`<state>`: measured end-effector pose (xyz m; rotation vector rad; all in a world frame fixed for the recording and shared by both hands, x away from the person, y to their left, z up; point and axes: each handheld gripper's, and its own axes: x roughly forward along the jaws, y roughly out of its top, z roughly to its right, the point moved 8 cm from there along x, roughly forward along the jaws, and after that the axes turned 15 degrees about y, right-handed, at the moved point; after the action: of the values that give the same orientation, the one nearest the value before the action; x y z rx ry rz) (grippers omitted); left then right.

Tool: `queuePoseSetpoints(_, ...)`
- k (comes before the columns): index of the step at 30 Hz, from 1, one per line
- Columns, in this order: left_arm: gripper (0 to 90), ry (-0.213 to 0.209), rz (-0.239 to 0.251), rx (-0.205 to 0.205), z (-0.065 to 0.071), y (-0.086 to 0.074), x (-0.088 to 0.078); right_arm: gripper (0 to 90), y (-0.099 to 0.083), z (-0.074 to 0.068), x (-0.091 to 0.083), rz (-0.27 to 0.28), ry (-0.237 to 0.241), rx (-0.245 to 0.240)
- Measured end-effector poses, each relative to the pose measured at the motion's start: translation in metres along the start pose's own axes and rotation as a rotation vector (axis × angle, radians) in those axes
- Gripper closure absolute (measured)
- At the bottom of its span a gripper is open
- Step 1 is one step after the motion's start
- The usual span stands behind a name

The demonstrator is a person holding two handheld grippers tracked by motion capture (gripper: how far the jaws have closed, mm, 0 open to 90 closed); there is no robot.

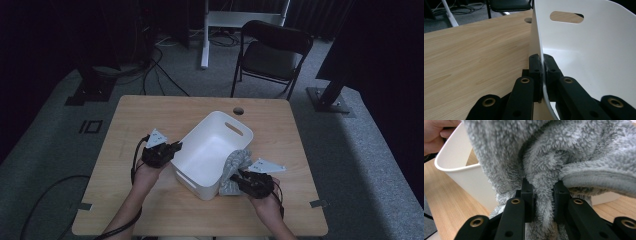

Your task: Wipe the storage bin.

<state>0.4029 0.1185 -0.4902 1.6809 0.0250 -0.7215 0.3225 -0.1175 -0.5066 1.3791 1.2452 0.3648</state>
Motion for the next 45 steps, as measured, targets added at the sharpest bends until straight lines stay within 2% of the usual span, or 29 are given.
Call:
queuePoseSetpoints(17,86.9,0.005,-0.006,0.009,0.000,0.000,0.000,75.7,-0.017,0.008,0.011,-0.052,-0.022,0.027)
queuePoseSetpoints(35,86.7,0.015,-0.006,0.013,0.000,0.000,0.000,75.8,-0.035,0.023,0.024,-0.108,-0.023,0.084)
queuePoseSetpoints(40,86.6,0.019,-0.005,0.009,0.000,0.000,0.000,75.7,-0.048,0.032,0.032,-0.160,-0.038,0.094)
queuePoseSetpoints(45,86.5,0.037,-0.005,0.000,-0.002,0.000,0.000,75.7,-0.052,0.036,0.035,-0.181,-0.033,0.113)
